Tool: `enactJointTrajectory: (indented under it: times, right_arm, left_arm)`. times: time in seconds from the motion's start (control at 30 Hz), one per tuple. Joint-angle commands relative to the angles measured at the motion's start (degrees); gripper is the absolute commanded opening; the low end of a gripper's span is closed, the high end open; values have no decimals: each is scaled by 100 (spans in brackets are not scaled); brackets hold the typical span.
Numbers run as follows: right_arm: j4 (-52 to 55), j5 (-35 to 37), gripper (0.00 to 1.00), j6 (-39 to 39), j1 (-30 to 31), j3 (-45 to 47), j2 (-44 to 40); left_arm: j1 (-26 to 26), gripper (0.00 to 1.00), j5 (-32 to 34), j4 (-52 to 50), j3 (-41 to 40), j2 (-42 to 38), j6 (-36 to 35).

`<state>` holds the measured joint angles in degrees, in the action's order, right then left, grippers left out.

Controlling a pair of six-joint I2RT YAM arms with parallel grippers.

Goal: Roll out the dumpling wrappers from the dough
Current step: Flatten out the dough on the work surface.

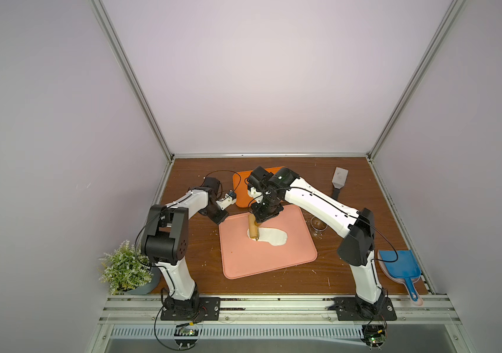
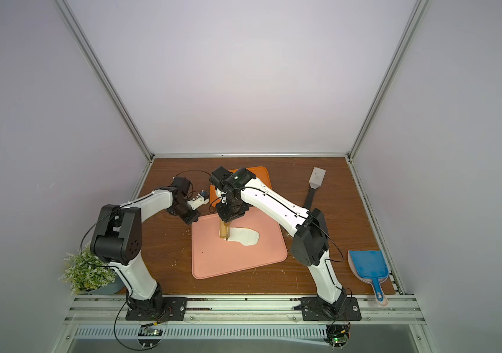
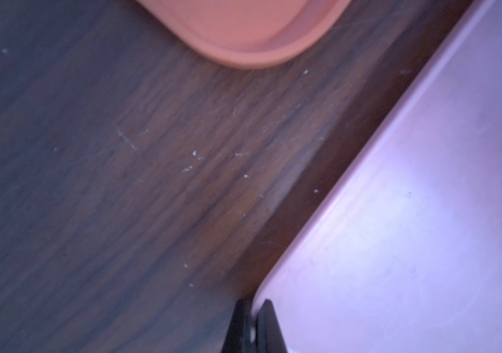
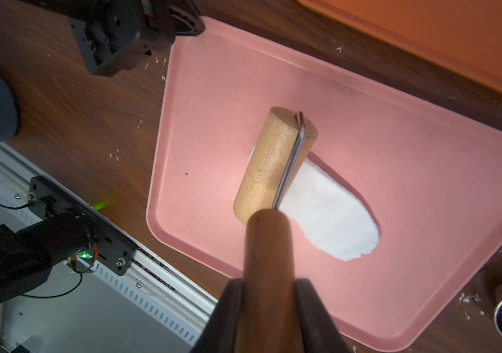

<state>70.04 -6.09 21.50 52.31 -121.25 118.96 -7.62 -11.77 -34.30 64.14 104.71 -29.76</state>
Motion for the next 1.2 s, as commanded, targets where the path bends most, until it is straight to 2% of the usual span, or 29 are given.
enactJointTrajectory:
  times: [0.0,0.33,0.77,1.17]
  right_arm:
    - [-26,-183,0,10,33,72,115]
    - [-350,41,0,71,20,757,387]
    - [-1605,-688,0,252,52,2266,882]
    - [-2003,-1148,0,283,54,2479,1050]
  left_arm:
    - [-66,0,139,402,-446,797,58]
    - [-67,0,129,404,-438,823,64]
    - [-73,0,126,407,-423,850,72]
    - [-73,0,117,406,-429,850,81]
